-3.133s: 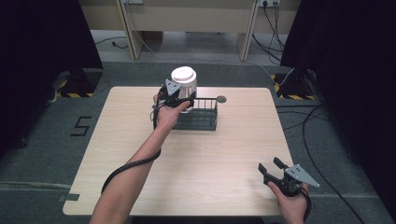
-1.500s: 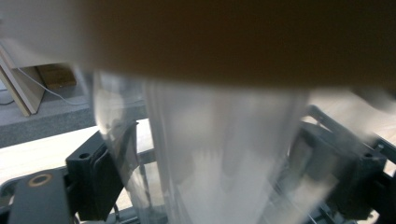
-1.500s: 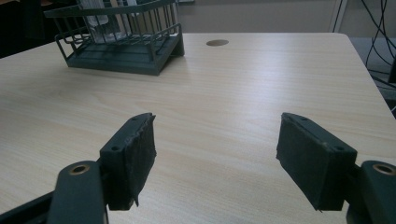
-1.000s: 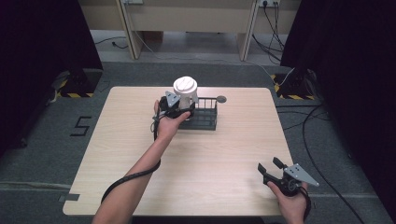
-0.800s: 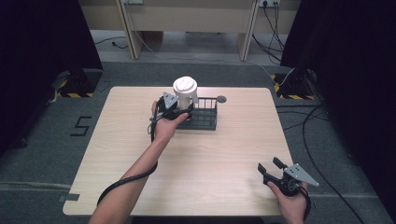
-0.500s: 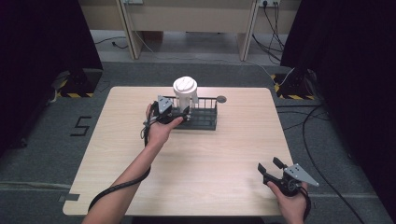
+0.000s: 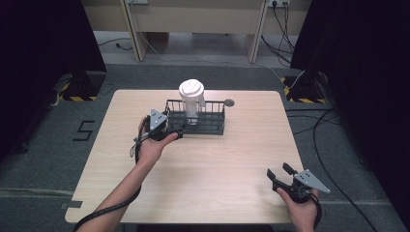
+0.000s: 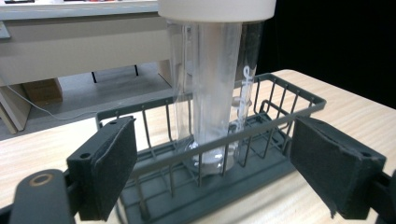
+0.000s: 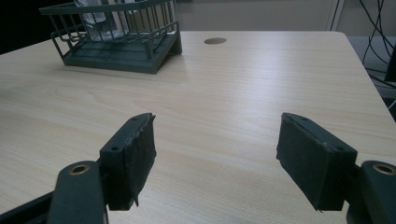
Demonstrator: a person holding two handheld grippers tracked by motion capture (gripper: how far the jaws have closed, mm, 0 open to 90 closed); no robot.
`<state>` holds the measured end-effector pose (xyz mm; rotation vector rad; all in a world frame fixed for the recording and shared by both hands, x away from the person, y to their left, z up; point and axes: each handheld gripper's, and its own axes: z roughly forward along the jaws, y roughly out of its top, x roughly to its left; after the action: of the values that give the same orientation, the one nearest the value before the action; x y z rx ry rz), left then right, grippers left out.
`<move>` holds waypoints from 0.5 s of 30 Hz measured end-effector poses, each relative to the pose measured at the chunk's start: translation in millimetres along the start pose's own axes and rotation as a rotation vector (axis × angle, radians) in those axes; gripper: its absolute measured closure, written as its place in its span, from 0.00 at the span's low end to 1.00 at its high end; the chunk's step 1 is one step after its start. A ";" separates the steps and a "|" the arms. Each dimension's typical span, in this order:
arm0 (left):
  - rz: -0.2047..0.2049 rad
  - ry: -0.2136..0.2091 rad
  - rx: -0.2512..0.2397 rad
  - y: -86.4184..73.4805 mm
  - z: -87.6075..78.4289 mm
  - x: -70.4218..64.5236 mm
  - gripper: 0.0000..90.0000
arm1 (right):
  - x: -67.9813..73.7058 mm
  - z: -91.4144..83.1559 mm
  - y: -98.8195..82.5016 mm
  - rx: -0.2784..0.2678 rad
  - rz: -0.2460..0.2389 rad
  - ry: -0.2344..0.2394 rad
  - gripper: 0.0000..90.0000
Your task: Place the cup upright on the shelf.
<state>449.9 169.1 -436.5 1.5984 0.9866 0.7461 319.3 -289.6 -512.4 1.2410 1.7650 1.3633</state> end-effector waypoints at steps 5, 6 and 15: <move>-0.004 0.000 -0.005 -5.8 -16.4 4.0 0.16 | 0.1 -0.2 -0.1 -0.002 0.001 -0.002 0.32; -0.004 0.000 -0.006 -7.5 -20.8 5.1 0.16 | 0.1 -0.1 -0.1 -0.003 0.001 -0.003 0.32; 0.001 0.006 -0.009 -22.7 -51.7 12.3 0.16 | 0.4 0.0 0.0 0.000 0.000 -0.007 0.32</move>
<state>406.1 205.5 -446.4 1.5896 0.9857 0.7556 319.2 -289.3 -512.4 1.2445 1.7597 1.3578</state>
